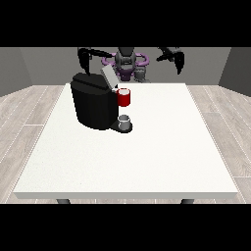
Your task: Insert the coffee pod into the coffee machine and close the lid
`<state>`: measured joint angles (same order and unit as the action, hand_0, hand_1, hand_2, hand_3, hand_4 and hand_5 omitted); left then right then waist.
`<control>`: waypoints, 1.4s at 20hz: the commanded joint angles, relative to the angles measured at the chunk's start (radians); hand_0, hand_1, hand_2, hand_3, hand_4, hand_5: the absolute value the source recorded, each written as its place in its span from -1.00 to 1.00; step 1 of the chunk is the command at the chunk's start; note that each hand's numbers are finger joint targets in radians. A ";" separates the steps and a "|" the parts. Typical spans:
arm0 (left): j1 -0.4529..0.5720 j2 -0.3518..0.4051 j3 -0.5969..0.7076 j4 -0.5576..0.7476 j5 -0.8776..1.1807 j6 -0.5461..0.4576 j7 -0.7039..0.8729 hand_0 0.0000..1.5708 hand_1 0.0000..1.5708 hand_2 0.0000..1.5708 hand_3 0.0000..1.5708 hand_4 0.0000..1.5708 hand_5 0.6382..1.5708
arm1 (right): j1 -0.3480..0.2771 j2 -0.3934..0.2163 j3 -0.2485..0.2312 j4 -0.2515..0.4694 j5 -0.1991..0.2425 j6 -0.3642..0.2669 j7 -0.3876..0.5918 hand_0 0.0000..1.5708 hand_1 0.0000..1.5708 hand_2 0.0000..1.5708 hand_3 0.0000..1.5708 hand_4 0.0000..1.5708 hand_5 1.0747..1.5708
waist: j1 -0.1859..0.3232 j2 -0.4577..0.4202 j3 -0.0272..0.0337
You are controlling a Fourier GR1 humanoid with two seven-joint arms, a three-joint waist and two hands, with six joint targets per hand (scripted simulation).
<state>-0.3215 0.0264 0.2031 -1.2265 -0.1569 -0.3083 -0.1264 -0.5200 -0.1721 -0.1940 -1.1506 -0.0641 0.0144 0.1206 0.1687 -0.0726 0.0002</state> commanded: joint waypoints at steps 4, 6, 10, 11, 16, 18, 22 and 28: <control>0.107 0.017 -0.015 -0.125 0.033 0.007 0.018 -1.00 -1.00 -1.00 -1.00 -0.54 1.00 | -0.018 0.022 0.053 0.045 0.024 0.007 -0.008 -1.00 -1.00 -1.00 -1.00 -1.00 1.00 | -0.014 0.026 -0.0002; 0.027 -0.014 -0.047 -0.155 0.008 0.060 0.059 -1.00 -1.00 -1.00 -1.00 -0.52 1.00 | -0.091 0.018 0.039 0.090 0.015 0.013 -0.048 -1.00 -1.00 -1.00 -1.00 -1.00 1.00 | -0.003 0.086 0.0000; 0.056 0.073 0.007 -0.130 0.039 0.031 -0.024 -1.00 -1.00 -1.00 -1.00 -0.60 1.00 | -0.121 0.039 0.079 0.083 0.044 -0.007 -0.038 -1.00 -1.00 -1.00 -1.00 -1.00 1.00 | -0.037 0.108 -0.0003; 0.119 0.040 -0.015 -0.152 0.018 0.065 0.007 -1.00 -1.00 -1.00 -1.00 -0.58 1.00 | -0.068 0.063 0.098 0.073 0.055 -0.014 -0.051 -1.00 -1.00 -1.00 -1.00 -1.00 1.00 | -0.039 0.068 -0.0002; 0.152 0.046 -0.054 -0.223 0.019 0.043 0.018 -1.00 -1.00 -1.00 -1.00 -0.54 1.00 | -0.149 -0.004 0.045 0.139 0.030 0.024 -0.064 -1.00 -1.00 -1.00 -1.00 -0.90 1.00 | 0.006 0.105 -0.0001; 0.116 0.052 -0.032 -0.190 0.028 0.069 -0.003 -1.00 -1.00 -1.00 -1.00 -0.56 1.00 | -0.173 0.004 0.071 0.139 0.059 0.011 -0.073 -1.00 -1.00 -1.00 -1.00 -0.84 1.00 | -0.016 0.138 -0.0002; 0.123 0.037 -0.059 -0.199 0.022 0.077 -0.006 -1.00 -1.00 -1.00 -1.00 -0.53 1.00 | -0.245 -0.011 0.073 0.156 0.076 0.004 -0.073 -1.00 -1.00 -1.00 -1.00 -0.75 1.00 | -0.001 0.154 -0.0003; 0.109 0.083 -0.034 -0.159 0.031 0.053 0.007 -1.00 -1.00 -1.00 -1.00 -0.58 1.00 | -0.319 0.006 0.129 0.125 0.106 0.011 0.017 -1.00 -1.00 -1.00 -1.00 -0.87 1.00 | 0.006 0.133 -0.0007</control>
<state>-0.2218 0.0914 0.1603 -1.4165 -0.1161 -0.2587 -0.1042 -0.7735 -0.1829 -0.1094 -1.0036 0.0152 0.0194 0.1087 0.1663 0.0754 0.0049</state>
